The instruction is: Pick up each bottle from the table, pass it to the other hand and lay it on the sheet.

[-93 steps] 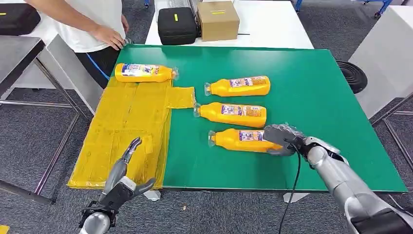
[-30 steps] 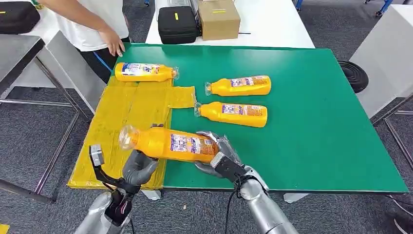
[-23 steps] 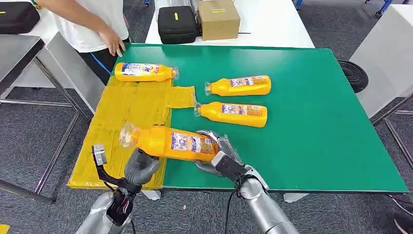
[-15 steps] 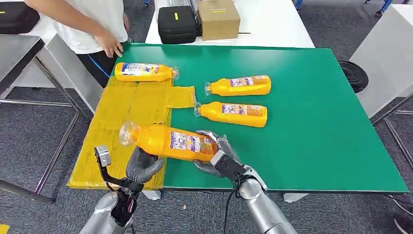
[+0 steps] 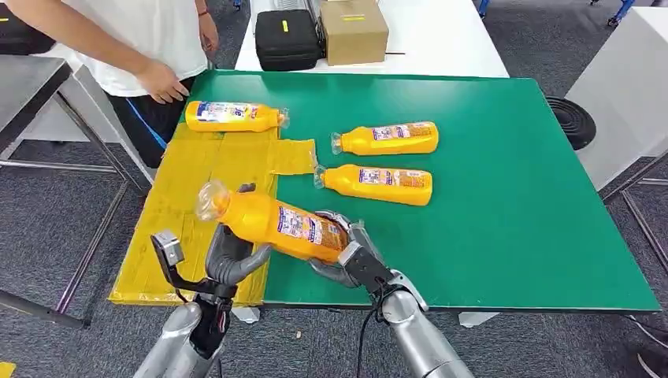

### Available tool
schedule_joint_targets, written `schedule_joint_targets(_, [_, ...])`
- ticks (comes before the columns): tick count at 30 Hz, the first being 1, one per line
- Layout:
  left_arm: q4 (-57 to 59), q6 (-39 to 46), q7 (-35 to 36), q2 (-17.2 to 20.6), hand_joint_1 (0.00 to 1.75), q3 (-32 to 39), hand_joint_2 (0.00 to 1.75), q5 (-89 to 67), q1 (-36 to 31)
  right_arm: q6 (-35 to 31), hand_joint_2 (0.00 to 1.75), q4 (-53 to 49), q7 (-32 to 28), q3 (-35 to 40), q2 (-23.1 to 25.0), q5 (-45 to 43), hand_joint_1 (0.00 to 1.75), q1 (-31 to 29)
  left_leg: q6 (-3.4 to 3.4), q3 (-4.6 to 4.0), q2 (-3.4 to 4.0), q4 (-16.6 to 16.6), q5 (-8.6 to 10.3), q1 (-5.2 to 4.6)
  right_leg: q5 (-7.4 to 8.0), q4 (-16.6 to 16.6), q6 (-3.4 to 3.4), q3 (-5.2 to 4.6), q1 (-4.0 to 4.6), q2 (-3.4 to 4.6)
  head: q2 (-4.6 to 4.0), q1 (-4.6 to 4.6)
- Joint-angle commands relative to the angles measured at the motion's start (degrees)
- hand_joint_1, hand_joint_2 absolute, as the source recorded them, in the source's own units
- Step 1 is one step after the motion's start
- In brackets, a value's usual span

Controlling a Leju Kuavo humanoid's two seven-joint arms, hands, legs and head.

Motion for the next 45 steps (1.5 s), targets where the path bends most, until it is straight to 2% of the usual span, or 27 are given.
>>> schedule_joint_targets(1, [0.4, -3.4, 0.0, -0.3, 0.0, 0.2, 1.75, 3.1, -2.9, 0.4, 1.75, 4.3, -0.1, -0.2, -0.5, -0.3, 1.75, -1.0, -0.02, 0.23, 0.01, 0.0, -0.08, 0.04, -0.08, 0.0, -0.15, 0.27, 0.07, -0.07, 0.0, 0.02])
schedule_joint_targets(12, [0.3, -3.8, 0.0, -0.1, 0.0, 0.1, 1.75, 3.3, -2.9, 0.4, 1.75, 4.3, -0.1, -0.3, -0.5, -0.4, 1.75, -1.0, -0.01, 0.13, 0.01, 0.0, -0.04, 0.02, -0.04, 0.0, -0.1, 0.14, 0.04, -0.04, 0.0, 0.02])
schedule_joint_targets(20, [3.0, -15.5, 1.8, 1.4, 0.0, -4.5, 1.75, 6.2, -4.1, 0.8, 1.75, 2.7, -0.2, -3.4, -1.2, -2.2, 1.75, -0.5, -0.01, 0.28, -0.03, 0.0, -0.07, 0.01, -0.09, -0.1, -0.16, 0.31, 0.05, -0.11, 0.0, 0.0])
schedule_joint_targets(29, [6.8, -16.1, 1.4, 1.2, 0.0, -7.3, 1.75, -0.7, -7.0, 1.7, 1.75, 0.7, 0.3, -4.6, -0.5, -1.3, 1.75, 0.1, -0.01, 0.23, 0.04, 0.0, -0.06, 0.0, -0.06, 0.0, -0.15, 0.24, 0.03, -0.04, 0.0, 0.02])
schedule_joint_targets(30, [7.0, -16.1, 1.2, 1.2, 0.3, -7.2, 1.75, -1.1, -7.0, 1.8, 1.75, 0.6, 0.3, -4.7, -0.5, -1.2, 1.75, 0.2, -0.01, 0.19, 0.02, 0.0, -0.04, -0.01, -0.05, 0.0, -0.12, 0.19, 0.02, -0.04, 0.0, 0.02])
schedule_joint_targets(31, [7.0, -16.1, 1.1, 1.1, 1.34, -7.2, 1.75, -1.2, -7.0, 1.8, 1.75, 0.5, 0.3, -4.8, -0.5, -1.2, 1.75, 0.3, -0.03, 0.32, 0.04, 0.0, -0.09, 0.0, -0.1, 0.0, -0.18, 0.33, 0.04, -0.04, 0.0, 0.02])
schedule_joint_targets(32, [7.0, -16.4, 0.8, 1.1, 1.69, -7.1, 1.75, -1.8, -7.0, 2.0, 1.75, 0.0, 0.5, -5.0, -0.4, -1.1, 1.75, 0.5, -0.02, 0.24, 0.03, 0.0, -0.06, 0.0, -0.07, 0.0, -0.14, 0.25, 0.03, -0.04, 0.0, 0.02])
schedule_joint_targets(33, [7.0, -16.4, 0.7, 1.0, 1.75, -7.1, 1.75, -2.4, -6.9, 2.2, 1.75, -0.4, 0.6, -5.2, -0.3, -1.1, 1.75, 0.7, -0.01, 0.16, 0.04, 0.0, -0.04, -0.02, -0.04, 0.0, -0.1, 0.15, 0.01, -0.02, 0.0, 0.0])
schedule_joint_targets(37, [6.2, -15.4, 0.2, 0.5, 1.75, -6.8, 1.75, -4.6, -6.6, 2.6, 1.75, -1.0, 1.0, -5.6, -0.1, -0.8, 1.75, 1.0, -0.02, 0.3, 0.1, 0.0, -0.11, -0.01, -0.1, 0.0, -0.17, 0.3, 0.03, 0.02, 0.0, 0.0])
schedule_joint_targets(44, [5.1, -8.2, -0.1, 0.5, 1.71, -7.2, 1.75, -11.9, -6.8, 3.4, 1.75, -2.0, 0.9, -6.0, 0.0, -0.8, 1.75, 1.7, 0.0, 0.05, 0.02, 0.0, 0.0, -0.04, -0.01, 0.0, -0.06, 0.05, -0.02, -0.02, 0.0, 0.02])
schedule_joint_targets(45, [5.1, -8.2, -0.1, 0.5, 1.69, -7.2, 1.75, -11.9, -6.8, 3.4, 1.75, -2.0, 0.9, -6.0, 0.0, -0.8, 1.75, 1.7, -0.01, 0.25, 0.09, 0.0, -0.09, -0.02, -0.08, 0.0, -0.16, 0.25, 0.02, 0.01, 0.0, 0.04])
